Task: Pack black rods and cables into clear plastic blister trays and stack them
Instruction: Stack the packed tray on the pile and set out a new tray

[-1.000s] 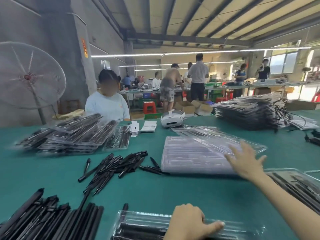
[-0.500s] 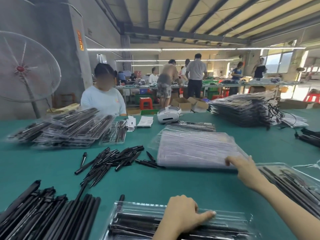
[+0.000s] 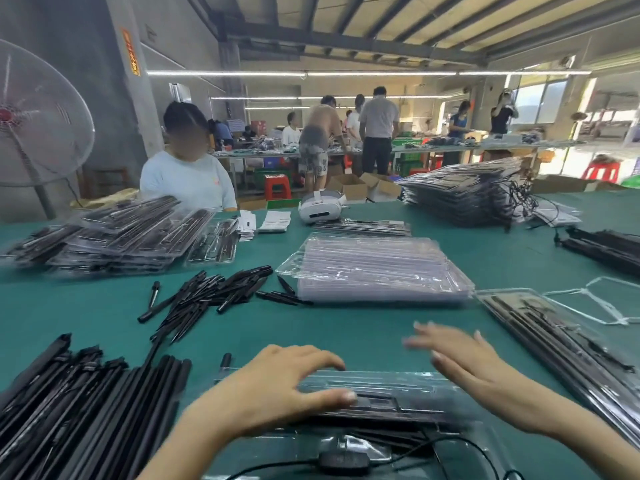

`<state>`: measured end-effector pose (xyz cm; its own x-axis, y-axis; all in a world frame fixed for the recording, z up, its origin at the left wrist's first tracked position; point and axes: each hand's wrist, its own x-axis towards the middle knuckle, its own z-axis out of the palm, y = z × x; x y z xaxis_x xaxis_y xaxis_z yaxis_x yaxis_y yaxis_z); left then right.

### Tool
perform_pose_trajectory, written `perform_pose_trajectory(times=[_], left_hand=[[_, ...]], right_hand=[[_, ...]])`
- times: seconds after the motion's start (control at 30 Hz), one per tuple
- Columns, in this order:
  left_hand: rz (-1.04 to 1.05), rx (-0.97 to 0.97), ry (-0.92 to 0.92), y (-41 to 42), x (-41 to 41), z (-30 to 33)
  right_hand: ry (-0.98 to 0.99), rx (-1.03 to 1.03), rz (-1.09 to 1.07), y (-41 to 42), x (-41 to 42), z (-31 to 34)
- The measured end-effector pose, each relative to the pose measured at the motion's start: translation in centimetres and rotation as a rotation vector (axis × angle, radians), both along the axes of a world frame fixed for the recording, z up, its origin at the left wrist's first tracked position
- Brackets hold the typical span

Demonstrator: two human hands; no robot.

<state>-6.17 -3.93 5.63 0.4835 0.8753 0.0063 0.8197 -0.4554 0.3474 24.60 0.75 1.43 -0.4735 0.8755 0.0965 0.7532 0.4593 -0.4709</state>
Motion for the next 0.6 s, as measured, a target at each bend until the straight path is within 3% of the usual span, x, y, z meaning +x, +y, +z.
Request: perform_pose_trajectory(times=[0.1,0.17,0.23,0.3,0.4,0.53,0.6], left_hand=[[0.084,0.334,0.094,-3.3,-3.4,0.2],[0.194,0.624,0.037,-5.1,-5.0,-0.8],[0.429,0.77,-0.097,-7.2,-5.8,-2.1],[0.549,0.711,-0.149,-9.2,-6.2,-3.6],[0.511,0.506,-0.104,-10.9,-7.0,-6.3],[0.51,0.332,-0.058,-11.6,-8.6,-8.2],[0.501,0.215,0.085,-11.3,-8.8,-7.6]], right_hand=[[0.082,-0.077,0.049,-3.2,2.0,0.3],[0.071,0.196,0.016,-5.2,3.0,0.6],[-0.111,0.629,-0.067,-6.7,3.1,0.6],[-0.293,0.789,0.008,-7.8,2.2,0.2],[-0.339,0.709,0.153,-7.6,0.5,-1.4],[-0.109,0.377,0.091,-6.6,-1.3,-1.3],[-0.045,0.286,0.043,-5.2,-2.2,-1.4]])
